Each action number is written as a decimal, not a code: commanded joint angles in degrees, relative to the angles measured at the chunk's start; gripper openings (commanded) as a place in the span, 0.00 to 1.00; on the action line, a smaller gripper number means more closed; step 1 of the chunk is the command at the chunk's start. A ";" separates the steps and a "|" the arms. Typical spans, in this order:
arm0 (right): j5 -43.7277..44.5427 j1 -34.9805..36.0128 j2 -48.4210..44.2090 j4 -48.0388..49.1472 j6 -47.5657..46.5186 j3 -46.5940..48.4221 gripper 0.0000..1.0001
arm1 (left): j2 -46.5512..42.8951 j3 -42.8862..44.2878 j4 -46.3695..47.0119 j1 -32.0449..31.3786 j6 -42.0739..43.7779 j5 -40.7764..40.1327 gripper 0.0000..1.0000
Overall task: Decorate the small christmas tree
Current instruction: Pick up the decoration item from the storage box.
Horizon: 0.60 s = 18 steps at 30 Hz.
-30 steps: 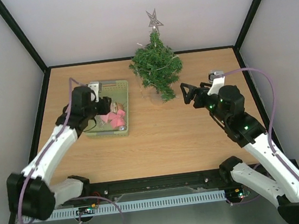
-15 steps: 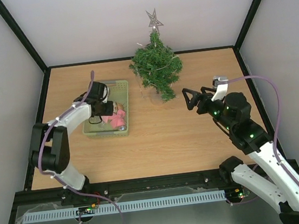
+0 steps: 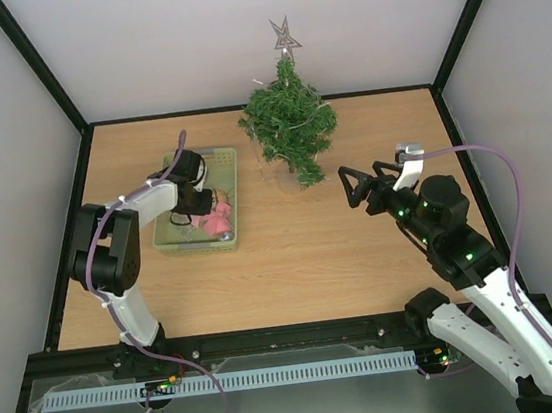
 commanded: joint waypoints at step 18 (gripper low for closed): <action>6.92 -0.13 -2.73 -4.70 -6.16 1.88 0.98 | -24.27 1.32 -7.78 -0.78 0.99 10.87 0.02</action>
